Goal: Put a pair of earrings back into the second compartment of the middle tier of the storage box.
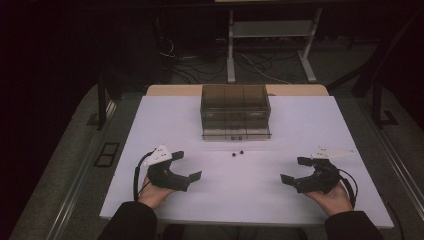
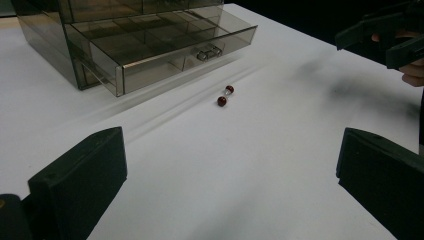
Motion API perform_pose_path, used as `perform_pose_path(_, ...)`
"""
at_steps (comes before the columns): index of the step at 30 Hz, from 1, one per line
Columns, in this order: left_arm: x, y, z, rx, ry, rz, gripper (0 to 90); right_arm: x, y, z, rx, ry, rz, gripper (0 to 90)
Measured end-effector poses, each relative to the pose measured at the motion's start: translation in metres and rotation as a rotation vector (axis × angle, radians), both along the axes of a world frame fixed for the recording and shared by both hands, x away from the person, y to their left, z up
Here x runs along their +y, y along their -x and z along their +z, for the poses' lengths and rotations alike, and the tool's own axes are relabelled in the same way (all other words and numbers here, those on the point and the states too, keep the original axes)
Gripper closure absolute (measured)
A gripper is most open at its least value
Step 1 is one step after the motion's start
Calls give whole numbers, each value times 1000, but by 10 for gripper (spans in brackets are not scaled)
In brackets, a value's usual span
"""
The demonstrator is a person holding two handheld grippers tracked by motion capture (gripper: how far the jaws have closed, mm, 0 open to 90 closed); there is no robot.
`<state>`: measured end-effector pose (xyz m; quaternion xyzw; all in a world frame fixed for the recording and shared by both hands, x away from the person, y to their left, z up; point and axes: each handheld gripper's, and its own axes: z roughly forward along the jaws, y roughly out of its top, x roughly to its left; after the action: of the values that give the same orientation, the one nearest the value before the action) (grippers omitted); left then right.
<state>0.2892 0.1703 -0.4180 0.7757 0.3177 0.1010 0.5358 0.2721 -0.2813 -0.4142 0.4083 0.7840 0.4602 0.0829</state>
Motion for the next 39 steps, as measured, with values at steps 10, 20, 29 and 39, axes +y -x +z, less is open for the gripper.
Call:
perform_pose_path(10,2,2,2,2,3,3,0,-1,5,1,9,-11,11,5)
perform_pose_path(20,2,6,5,-6,2,0,0,-1,9,2,22,-21,16,5)
perform_pose_path(29,-2,9,12,-10,0,-9,0,1,8,2,28,-16,28,6)
perform_pose_path(39,-10,1,27,-1,-36,-23,0,-1,9,3,32,-33,30,5)
